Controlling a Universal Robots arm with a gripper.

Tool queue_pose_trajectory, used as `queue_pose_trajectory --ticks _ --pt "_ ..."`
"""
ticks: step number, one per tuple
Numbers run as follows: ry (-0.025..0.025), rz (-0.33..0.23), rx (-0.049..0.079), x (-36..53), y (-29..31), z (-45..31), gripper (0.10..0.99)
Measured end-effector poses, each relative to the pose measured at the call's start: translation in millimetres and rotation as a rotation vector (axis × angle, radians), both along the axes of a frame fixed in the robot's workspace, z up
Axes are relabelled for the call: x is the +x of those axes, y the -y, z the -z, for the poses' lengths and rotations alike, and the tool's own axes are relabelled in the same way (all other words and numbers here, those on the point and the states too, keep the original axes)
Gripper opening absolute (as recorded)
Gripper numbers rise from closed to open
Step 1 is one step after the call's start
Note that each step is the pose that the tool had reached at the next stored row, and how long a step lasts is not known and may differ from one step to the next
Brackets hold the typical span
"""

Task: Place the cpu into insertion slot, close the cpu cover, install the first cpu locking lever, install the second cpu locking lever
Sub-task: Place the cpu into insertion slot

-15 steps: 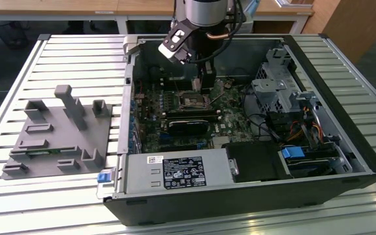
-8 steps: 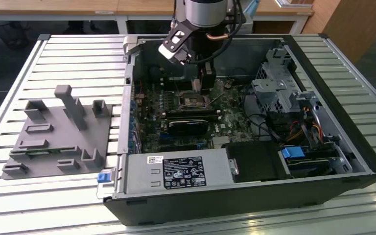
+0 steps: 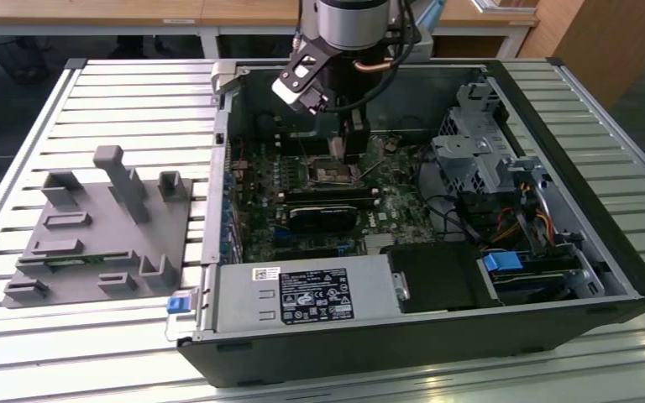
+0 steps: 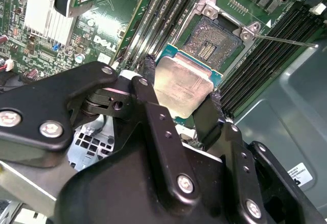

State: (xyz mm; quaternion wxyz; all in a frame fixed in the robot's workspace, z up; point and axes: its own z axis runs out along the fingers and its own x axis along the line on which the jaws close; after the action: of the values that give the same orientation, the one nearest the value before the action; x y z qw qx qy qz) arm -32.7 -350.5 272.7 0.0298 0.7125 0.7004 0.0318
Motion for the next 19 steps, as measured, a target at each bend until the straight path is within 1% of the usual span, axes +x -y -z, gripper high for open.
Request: queue_pose_trajectory --ticks 19 --pt "-0.0004 0.000 0.000 0.0 0.0 9.3 0.541"
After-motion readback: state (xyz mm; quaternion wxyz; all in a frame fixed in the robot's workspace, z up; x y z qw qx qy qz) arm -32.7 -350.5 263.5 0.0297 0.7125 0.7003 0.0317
